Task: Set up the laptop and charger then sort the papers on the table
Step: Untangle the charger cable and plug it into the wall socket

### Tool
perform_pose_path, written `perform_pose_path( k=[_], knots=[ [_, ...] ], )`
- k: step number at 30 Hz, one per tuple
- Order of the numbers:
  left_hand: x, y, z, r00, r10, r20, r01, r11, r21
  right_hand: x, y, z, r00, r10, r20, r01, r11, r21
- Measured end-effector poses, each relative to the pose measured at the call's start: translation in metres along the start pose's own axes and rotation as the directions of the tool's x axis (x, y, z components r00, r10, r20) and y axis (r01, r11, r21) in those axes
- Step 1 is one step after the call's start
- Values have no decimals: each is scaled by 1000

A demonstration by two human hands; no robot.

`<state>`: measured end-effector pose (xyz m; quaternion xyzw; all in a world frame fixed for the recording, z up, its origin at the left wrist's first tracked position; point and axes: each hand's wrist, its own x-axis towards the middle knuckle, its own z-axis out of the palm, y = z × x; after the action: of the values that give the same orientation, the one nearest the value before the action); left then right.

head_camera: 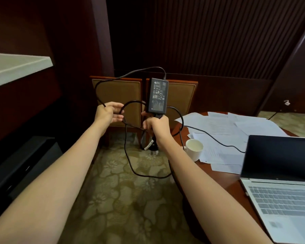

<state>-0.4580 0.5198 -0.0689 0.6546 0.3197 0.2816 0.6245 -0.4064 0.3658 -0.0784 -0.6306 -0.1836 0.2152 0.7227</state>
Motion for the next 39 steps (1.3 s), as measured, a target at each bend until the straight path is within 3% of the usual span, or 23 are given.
perform_pose_path(
  k=[5,7,9,11,13,15,18,20,22,24,26,27,29,34,36,39],
  knots=[
    [10,-5,-40,981,-121,-149,118,993,-32,1,5,30,998,52,-25,-54,995,-88],
    [8,-12,-52,973,-198,-117,202,979,26,-1,12,42,997,81,-21,-83,989,-119],
    [1,-21,-63,949,-316,-16,313,934,174,-1,21,54,992,129,-19,-130,985,-118],
    [-7,-30,-75,892,-445,80,366,815,449,0,29,66,985,170,-21,-172,979,-107],
    [-14,-38,-85,824,-547,144,300,639,709,1,35,74,984,178,-17,-179,978,-107],
    [-12,-47,-91,813,-562,153,268,595,758,1,42,80,986,165,-10,-165,980,-113],
    [-8,-56,-90,920,-392,0,328,768,550,2,52,88,984,181,-7,-180,979,-97],
    [-10,-55,-85,967,-128,-222,224,846,484,6,60,92,981,196,-9,-196,971,-137],
    [-11,-50,-76,955,40,-294,90,905,416,10,68,99,979,205,13,-198,957,-213],
    [-15,-43,-65,993,-94,-75,111,958,265,11,76,107,974,221,46,-200,939,-281],
    [-24,-37,-56,930,-318,185,277,936,218,12,83,114,971,229,72,-195,928,-316],
    [-24,-38,-55,910,-355,215,308,925,223,12,85,116,971,222,86,-184,929,-321],
    [-16,-45,-54,931,-327,164,293,935,198,13,87,118,970,212,120,-162,928,-336],
    [6,-63,-65,918,-396,-35,382,901,-205,15,79,122,936,233,265,-178,960,-215],
    [9,-66,-71,918,-396,-14,368,866,-340,16,77,126,921,230,315,-177,966,-190],
    [18,-68,-86,933,-359,-9,295,782,-550,23,71,127,901,305,308,-323,946,10]
  ],
)
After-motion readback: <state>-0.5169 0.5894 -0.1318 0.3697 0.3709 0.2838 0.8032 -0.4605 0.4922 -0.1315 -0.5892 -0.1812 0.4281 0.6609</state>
